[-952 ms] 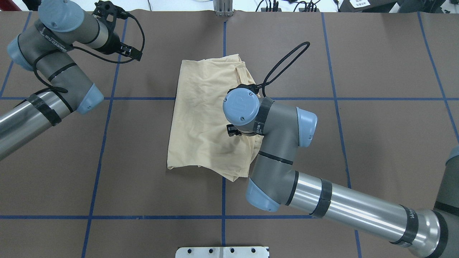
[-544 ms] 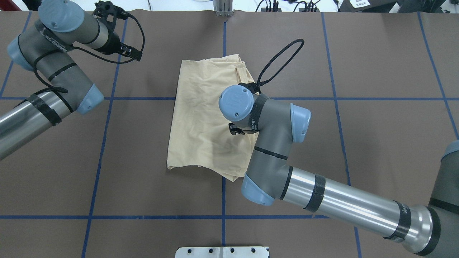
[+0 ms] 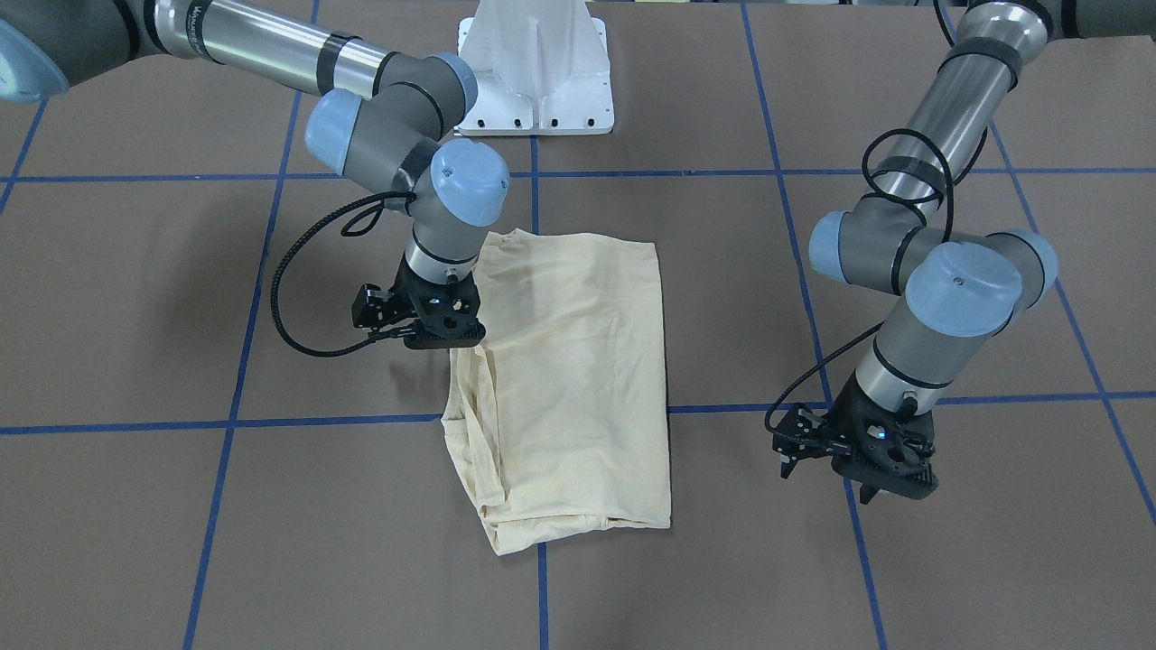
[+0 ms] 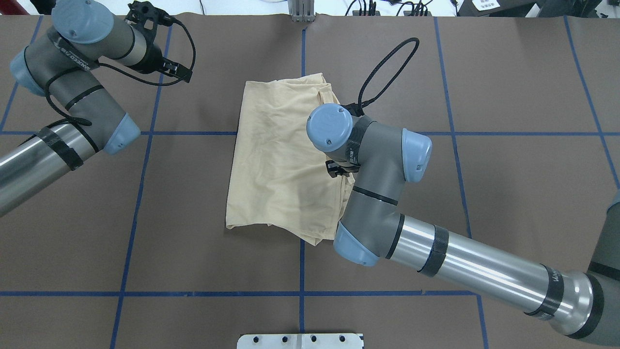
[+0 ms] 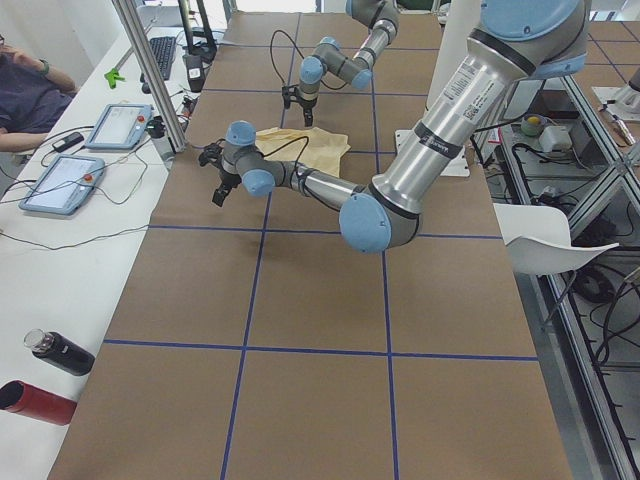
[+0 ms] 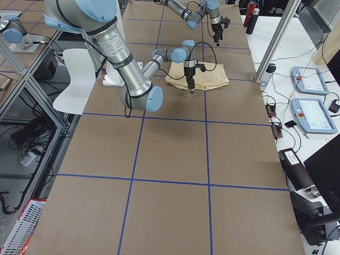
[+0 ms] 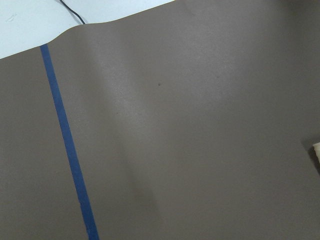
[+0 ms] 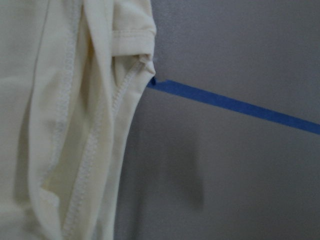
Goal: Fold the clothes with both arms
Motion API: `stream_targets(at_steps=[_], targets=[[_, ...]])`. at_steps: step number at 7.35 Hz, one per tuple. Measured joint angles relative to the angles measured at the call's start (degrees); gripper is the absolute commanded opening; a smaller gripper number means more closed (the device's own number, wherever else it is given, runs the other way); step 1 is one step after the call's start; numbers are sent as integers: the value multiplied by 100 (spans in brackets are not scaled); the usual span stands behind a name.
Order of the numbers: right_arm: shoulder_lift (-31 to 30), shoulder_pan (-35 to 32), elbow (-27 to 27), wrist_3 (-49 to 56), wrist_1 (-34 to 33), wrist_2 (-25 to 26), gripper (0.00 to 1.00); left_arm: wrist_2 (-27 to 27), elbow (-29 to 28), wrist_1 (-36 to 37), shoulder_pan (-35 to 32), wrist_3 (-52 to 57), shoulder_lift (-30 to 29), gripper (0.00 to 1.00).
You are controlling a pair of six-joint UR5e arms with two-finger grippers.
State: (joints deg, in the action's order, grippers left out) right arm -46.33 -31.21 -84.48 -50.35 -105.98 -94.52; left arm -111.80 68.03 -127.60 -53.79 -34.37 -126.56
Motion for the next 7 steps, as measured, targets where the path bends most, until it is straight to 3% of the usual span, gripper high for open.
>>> stream_targets(at_steps=[3,5,7], targets=[[33,-185,43,-158,667,-17,99,0,0,-5,0,0,0,100],[427,-198,707,-683,1372,-22,99,0,0,-9,0,0,0,100],[721,-167,1202,-849,1566,-41,99,0,0,-10,0,-6,0,100]])
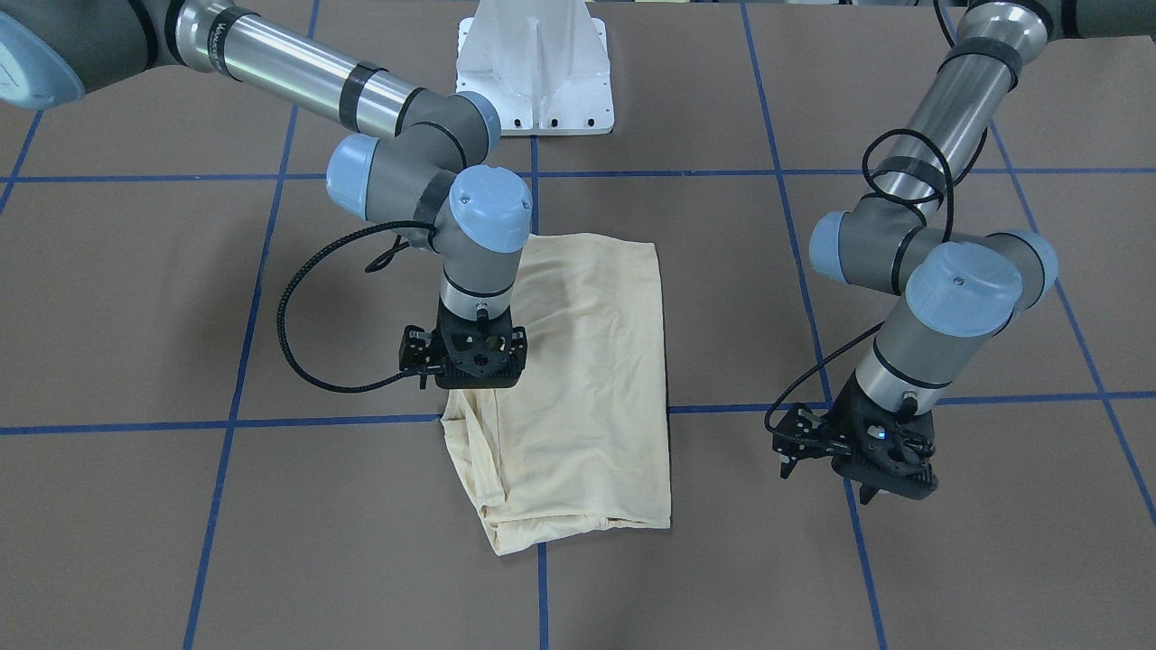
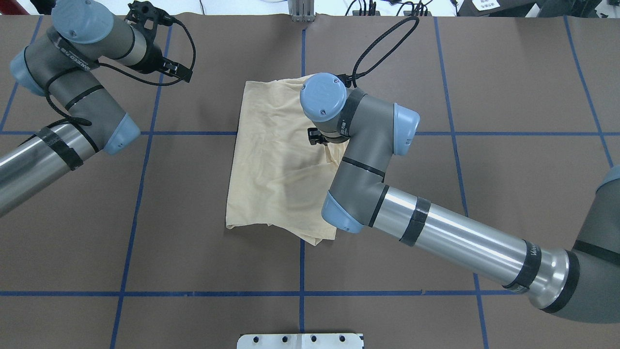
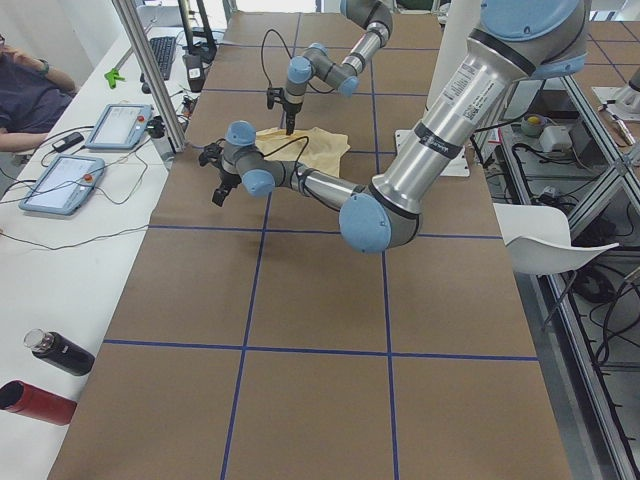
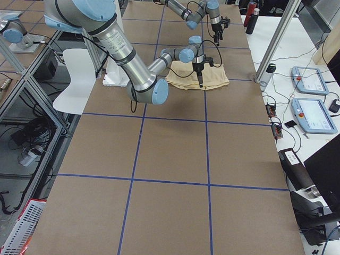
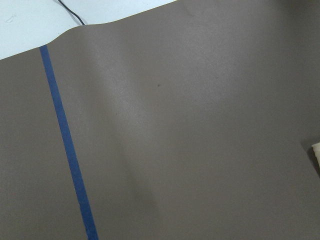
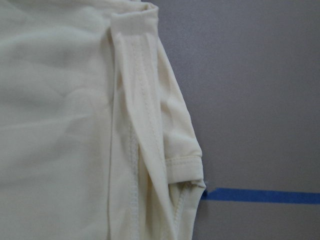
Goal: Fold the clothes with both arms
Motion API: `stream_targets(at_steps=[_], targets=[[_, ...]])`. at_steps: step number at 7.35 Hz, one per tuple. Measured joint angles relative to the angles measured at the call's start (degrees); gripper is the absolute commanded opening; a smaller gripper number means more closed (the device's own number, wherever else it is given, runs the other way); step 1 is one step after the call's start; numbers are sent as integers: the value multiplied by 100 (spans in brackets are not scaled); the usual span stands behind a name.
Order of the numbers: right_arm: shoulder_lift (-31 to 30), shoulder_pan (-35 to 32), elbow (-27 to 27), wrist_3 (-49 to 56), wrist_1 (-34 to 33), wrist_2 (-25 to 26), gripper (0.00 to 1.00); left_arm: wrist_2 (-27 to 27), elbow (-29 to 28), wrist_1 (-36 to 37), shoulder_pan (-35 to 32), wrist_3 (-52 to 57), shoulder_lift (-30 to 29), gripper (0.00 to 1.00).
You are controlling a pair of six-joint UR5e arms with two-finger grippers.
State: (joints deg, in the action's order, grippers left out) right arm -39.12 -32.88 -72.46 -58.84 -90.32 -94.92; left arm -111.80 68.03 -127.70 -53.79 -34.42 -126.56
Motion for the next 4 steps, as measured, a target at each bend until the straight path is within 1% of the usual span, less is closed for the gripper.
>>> stream_targets(at_steps=[2,4], targets=[[43,90,126,-21,-29,-8,99,0,0,0,2,-1,0,100],[50,111,164,110,-261,-7,99,0,0,0,15,3,0,100]])
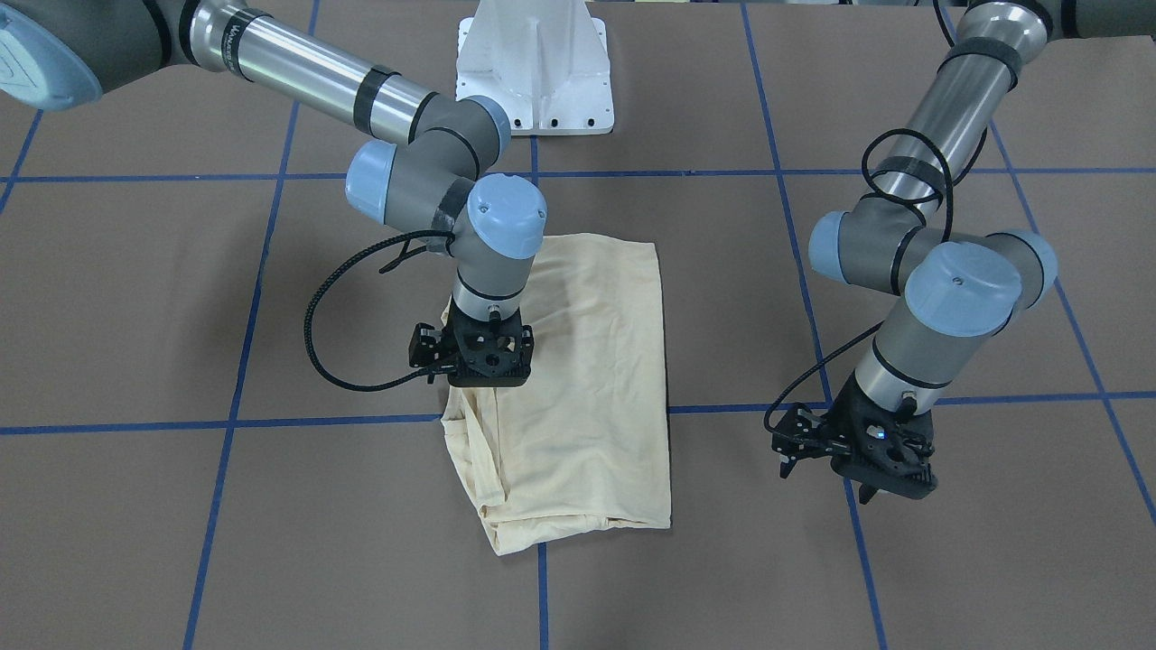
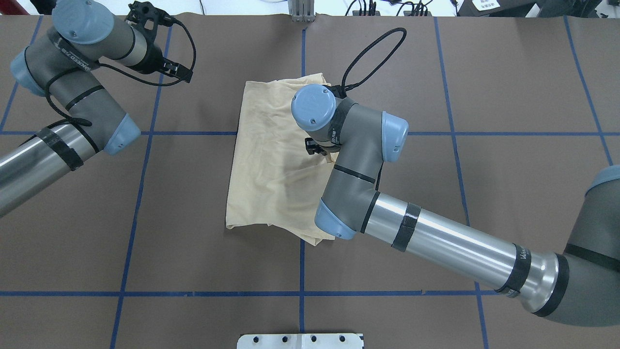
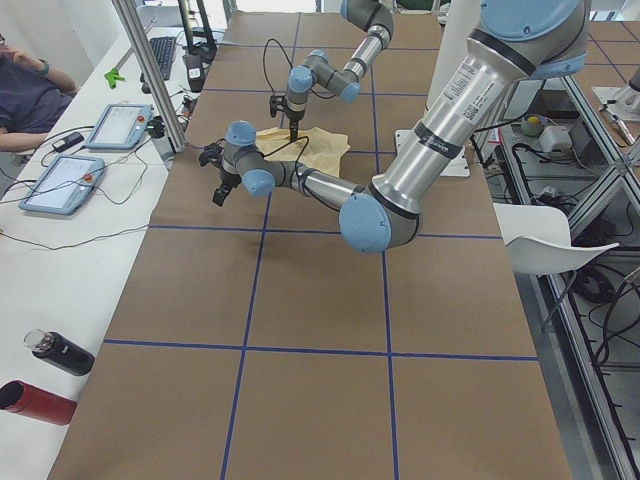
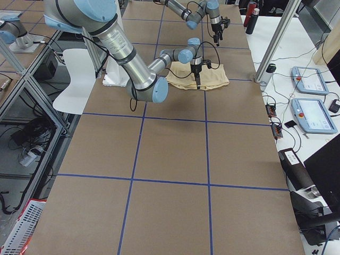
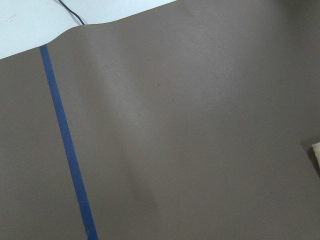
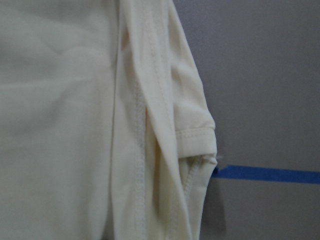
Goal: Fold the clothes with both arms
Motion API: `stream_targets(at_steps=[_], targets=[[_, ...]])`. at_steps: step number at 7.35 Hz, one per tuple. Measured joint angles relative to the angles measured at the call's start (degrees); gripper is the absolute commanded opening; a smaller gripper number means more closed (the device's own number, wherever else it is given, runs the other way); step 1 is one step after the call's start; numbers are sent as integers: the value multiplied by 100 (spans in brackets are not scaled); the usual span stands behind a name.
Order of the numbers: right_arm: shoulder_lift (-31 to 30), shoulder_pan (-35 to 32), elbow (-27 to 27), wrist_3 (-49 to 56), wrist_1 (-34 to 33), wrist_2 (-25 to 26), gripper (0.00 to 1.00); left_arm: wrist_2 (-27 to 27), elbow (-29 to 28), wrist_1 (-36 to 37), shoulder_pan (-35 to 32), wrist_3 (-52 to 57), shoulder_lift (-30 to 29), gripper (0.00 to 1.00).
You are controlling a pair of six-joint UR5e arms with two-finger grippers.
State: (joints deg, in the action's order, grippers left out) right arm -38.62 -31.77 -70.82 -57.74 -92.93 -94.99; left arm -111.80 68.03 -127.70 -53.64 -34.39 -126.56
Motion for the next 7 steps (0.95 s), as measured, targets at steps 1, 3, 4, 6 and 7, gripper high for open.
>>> stream_targets(at_steps=[1,3,4,6,7], targets=[[-9,-45,0,215,-168,4,99,0,0,0,13,-3,0,100],[-101,-276,-30,740,-434,5,99,0,0,0,25,-6,4,100],[-163,-395,-49,925,-468,-1,99,0,0,0,28,-6,3,100],[-326,-526,-158,1104,-478,-9,99,0,0,0,28,-6,0,100],[-588,-595,-440,1239,-471,-16,99,-2,13,0,28,-41,-5,100]])
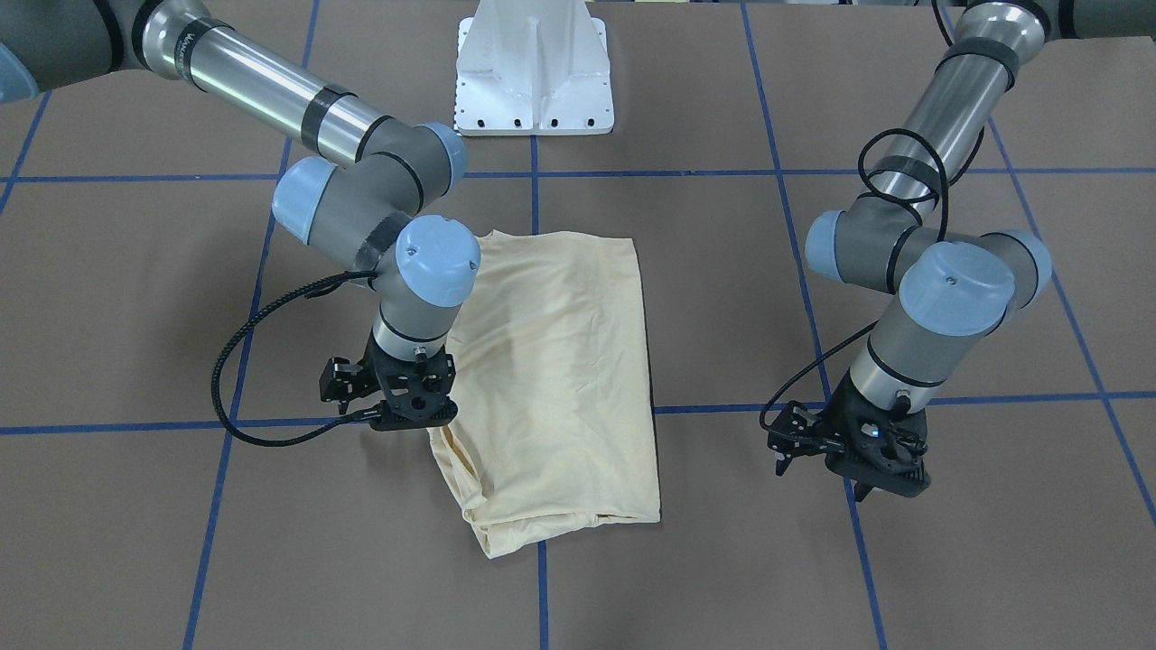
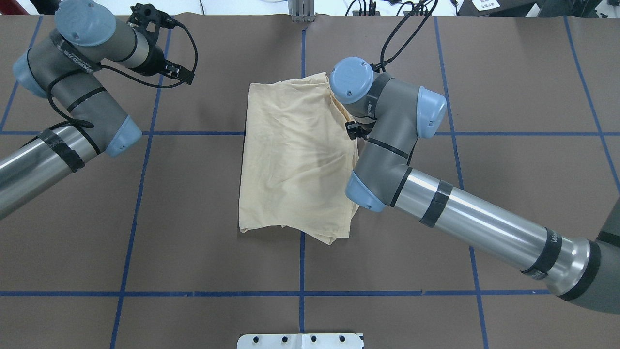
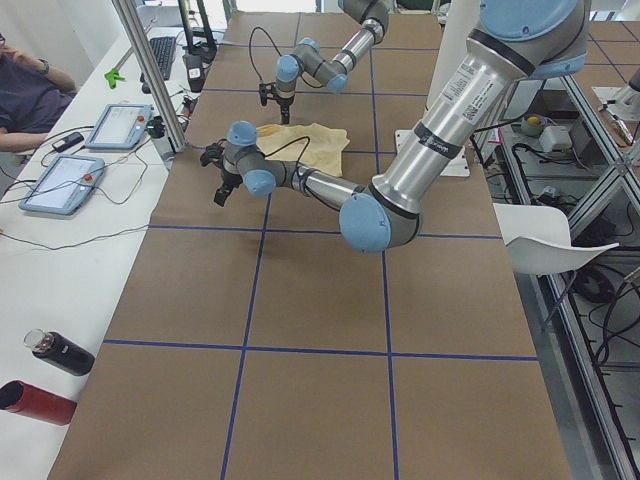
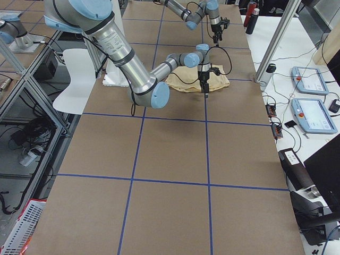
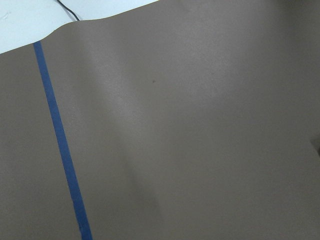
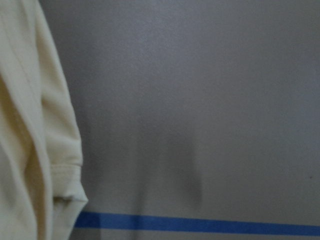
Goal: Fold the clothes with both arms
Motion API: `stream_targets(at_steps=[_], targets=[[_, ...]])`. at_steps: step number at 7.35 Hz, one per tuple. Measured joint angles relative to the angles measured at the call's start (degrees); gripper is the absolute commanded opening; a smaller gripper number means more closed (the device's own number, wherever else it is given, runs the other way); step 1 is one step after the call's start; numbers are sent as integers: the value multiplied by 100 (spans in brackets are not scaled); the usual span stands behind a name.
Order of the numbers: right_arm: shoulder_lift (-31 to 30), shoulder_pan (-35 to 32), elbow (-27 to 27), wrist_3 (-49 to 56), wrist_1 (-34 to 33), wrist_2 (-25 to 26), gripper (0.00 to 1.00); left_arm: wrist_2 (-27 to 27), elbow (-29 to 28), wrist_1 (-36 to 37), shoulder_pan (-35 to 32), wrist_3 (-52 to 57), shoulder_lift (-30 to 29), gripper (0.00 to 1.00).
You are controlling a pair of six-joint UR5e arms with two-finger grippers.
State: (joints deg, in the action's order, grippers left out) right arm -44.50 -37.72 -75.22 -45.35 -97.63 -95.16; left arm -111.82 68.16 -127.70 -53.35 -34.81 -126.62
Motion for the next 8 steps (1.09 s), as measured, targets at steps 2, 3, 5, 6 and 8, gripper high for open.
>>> stream_targets(at_steps=[2,3,5,6,8], targets=[[-497,-355,-776,143,43,-512,99,-190,311,54,29,-566,-1,100],[-703,-551,-1188,71,56,-939,99,-444,631,85,103,-1055,63,100],[-1362,-665,-2120,-468,394,-1295,99,-592,1627,100,593,-2213,507,100],[-1795,-621,-2472,-912,930,-1338,99,-567,2088,103,927,-2663,749,100],[-2567,-411,-2858,-1839,2123,-1341,99,-200,2652,107,1648,-3441,1096,100]])
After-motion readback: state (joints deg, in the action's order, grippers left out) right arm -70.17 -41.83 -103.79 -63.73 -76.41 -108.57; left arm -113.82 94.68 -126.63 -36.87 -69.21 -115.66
